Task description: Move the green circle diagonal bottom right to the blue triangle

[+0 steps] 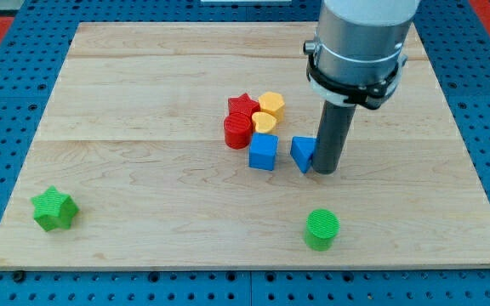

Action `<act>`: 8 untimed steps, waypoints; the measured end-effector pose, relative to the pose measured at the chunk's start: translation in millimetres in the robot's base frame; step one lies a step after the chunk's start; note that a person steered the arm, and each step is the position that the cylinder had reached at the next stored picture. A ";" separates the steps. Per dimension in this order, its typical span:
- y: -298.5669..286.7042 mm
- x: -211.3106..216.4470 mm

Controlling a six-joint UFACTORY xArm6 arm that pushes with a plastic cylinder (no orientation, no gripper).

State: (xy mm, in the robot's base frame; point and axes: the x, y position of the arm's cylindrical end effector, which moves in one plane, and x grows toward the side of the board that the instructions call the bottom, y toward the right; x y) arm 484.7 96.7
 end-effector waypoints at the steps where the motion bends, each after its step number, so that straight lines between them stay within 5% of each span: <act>1: 0.0 -19.6; 2: 0.0 -27.4; 4: 130.6 40.9; 5: 99.1 122.3; 8: -19.2 127.6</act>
State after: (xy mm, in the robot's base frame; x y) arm 612.3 77.5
